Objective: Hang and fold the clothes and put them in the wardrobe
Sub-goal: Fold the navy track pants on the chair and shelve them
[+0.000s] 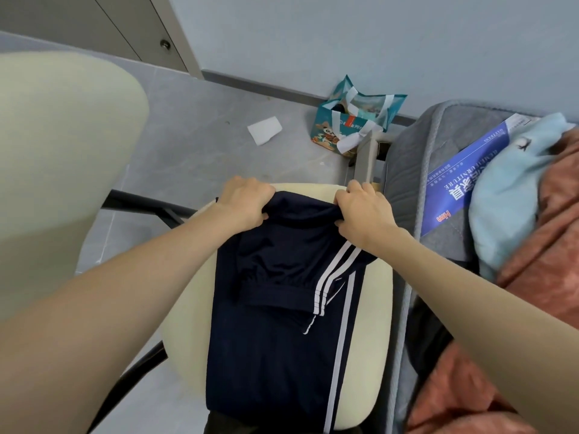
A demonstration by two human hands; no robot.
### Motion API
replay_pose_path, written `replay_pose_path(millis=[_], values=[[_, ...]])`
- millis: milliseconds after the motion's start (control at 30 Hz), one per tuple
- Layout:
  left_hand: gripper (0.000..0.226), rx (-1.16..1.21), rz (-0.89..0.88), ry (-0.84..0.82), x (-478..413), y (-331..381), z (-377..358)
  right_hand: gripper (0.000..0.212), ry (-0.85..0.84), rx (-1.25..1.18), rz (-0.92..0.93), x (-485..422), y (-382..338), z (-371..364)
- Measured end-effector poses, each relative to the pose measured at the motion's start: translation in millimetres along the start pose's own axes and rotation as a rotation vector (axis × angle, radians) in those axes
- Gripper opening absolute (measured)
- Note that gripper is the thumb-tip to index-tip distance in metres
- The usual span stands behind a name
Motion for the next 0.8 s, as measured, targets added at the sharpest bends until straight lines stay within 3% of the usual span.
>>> replay_pose_path(millis=[100, 200, 333, 467, 567, 800], values=[[0.003, 0.068, 0.002, 0.125, 4, -4, 28, 0.023, 0.086, 0.068, 0.011, 2, 0, 27], [0.005, 0.085, -0.011, 0.377, 1, -4, 75, 0.027, 0.236, 0.103, -0.027, -1, 9, 70], [0.032, 0.176, 0.0, 0.575, 7, -2, 116, 0.038, 0.416, 0.139, -0.06, 0, 18, 115], [0.071, 0.276, -0.158, 0.71, 46, 3, 111, 0.026, 0.503, 0.128, 0.0, 25, 5, 117], [0.083, 0.246, -0.227, 0.657, 80, 4, 74, 0.027, 0.428, 0.109, 0.096, 53, -20, 88], [0.105, 0.056, -0.223, 0.315, 139, 0, -33, 0.037, 0.126, -0.009, 0.208, 111, -82, -12]])
Point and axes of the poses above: each hand's wrist, its own x-axis away from the middle knuckle, its own z-axis out of the back of the hand, y = z × x, the point moved 6 cm from there along -x, towards the middle knuckle, and after that the axes turned 13 degrees about z, right-handed, at the moved point
